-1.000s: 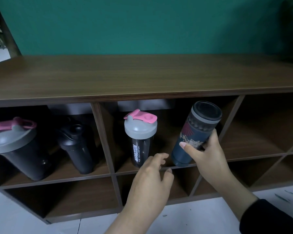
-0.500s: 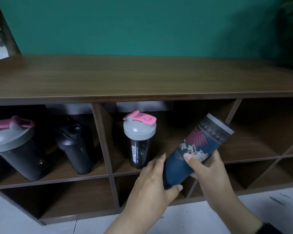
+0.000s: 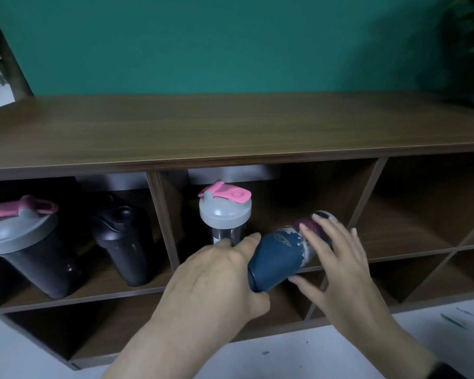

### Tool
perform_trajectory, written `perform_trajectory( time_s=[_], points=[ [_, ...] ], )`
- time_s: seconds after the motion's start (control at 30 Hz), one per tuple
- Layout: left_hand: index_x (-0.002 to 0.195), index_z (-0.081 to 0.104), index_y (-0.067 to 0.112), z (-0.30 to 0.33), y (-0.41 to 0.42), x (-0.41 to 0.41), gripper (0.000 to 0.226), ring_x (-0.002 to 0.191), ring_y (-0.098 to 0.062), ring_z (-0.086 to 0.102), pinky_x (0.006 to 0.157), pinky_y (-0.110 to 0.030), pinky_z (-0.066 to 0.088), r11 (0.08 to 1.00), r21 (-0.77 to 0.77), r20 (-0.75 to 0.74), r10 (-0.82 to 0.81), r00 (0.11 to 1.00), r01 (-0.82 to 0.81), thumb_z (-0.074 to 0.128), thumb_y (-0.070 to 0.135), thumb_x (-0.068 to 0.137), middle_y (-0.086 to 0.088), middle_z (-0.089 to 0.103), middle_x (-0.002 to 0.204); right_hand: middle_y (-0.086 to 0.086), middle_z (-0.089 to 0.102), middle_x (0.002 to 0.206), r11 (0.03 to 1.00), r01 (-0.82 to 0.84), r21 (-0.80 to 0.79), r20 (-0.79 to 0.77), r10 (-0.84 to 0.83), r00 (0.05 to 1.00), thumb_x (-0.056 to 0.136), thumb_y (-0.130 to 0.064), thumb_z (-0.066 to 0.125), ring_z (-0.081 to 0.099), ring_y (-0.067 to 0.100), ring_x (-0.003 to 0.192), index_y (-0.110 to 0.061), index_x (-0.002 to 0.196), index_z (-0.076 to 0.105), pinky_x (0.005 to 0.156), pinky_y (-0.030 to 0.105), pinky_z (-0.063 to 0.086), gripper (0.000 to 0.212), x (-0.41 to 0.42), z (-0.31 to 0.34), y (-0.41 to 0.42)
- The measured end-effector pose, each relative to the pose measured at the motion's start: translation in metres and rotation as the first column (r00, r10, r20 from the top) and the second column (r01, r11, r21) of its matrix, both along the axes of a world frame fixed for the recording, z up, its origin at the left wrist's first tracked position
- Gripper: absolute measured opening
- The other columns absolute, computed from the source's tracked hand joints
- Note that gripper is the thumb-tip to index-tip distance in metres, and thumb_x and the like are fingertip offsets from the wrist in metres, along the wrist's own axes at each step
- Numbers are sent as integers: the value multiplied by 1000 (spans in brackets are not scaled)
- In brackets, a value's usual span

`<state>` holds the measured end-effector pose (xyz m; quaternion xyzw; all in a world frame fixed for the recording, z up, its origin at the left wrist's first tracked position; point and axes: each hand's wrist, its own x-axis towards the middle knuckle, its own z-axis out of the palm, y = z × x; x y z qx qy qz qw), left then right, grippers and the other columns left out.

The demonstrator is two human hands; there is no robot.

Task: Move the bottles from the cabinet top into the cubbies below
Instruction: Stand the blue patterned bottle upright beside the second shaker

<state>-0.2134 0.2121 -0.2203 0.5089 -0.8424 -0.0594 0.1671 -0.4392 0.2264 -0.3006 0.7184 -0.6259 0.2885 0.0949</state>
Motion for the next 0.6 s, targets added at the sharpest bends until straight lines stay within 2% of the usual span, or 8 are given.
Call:
perform_trajectory(
  time_s=[0.07, 0.13, 0.23, 0.3, 0.4, 0.5, 0.57, 0.6],
  points=[
    [151, 16, 49, 6, 0, -3, 92, 117, -10, 52, 94, -27, 47, 1000, -4, -14, -31, 999, 31, 65, 58, 74, 16, 52, 126, 1, 56, 144, 1000, 26, -4, -24, -26, 999, 56, -30, 96, 44, 25, 142, -28, 143, 46, 118, 59, 26, 101, 1, 10, -10],
    [150, 22, 50, 12, 0, -5, 89, 117, -7, 51, 95, -24, 45, 999, 0, -114, -54, 992, 54, 68, 60, 74, 19, 51, 125, -2, 65, 132, 999, -6, 37, -1, 6, 1000, 56, -31, 96, 58, 22, 130, -25, 137, 54, 113, 58, 39, 91, -2, 9, -13],
    [148, 28, 50, 18, 0, -4, 90, 116, 2, 51, 98, -21, 45, 994, 35, -366, -83, 927, 102, 75, 57, 71, 26, 51, 131, -15, 65, 119, 977, -48, 210, 216, 2, 976, 65, -38, 91, 66, 10, 107, -27, 134, 54, 91, 34, 57, 80, -6, -1, -9],
    [149, 27, 49, 16, 2, -2, 89, 122, 5, 50, 103, -25, 45, 988, 91, -441, -71, 895, 123, 74, 56, 73, 27, 50, 138, -18, 65, 115, 954, -18, 299, 277, -69, 958, 67, -44, 89, 66, 7, 102, -31, 132, 52, 80, 21, 55, 76, -11, -10, -9],
    [146, 38, 45, 6, 1, 0, 69, 126, 4, 48, 104, -26, 44, 989, 113, -403, -40, 914, 93, 63, 59, 83, 22, 51, 141, -19, 66, 108, 939, -12, 344, 372, -124, 920, 66, -47, 89, 66, 4, 100, -36, 121, 51, 80, 17, 53, 68, -16, -18, -13],
    [139, 48, 43, -3, -2, -2, 53, 118, 5, 54, 98, -23, 47, 983, 171, -388, 0, 922, 72, 58, 56, 88, 20, 58, 131, -27, 65, 107, 936, -48, 350, 506, -146, 850, 68, -45, 88, 62, -15, 98, -43, 122, 48, 76, 6, 47, 67, -16, -20, -18],
    [138, 50, 44, -8, -3, -5, 49, 115, 5, 56, 96, -21, 47, 976, 207, -375, 16, 927, 67, 57, 53, 90, 21, 60, 128, -26, 65, 112, 928, -67, 367, 572, -168, 803, 71, -45, 86, 62, -12, 101, -40, 129, 47, 81, 7, 45, 70, -17, -19, -24],
    [137, 51, 44, -10, -3, -7, 48, 114, 5, 56, 95, -22, 48, 972, 224, -376, 19, 927, 71, 57, 52, 91, 21, 61, 128, -23, 65, 117, 925, -72, 372, 597, -180, 782, 73, -44, 85, 62, -7, 106, -37, 134, 47, 86, 12, 47, 72, -17, -18, -28]
  ],
)
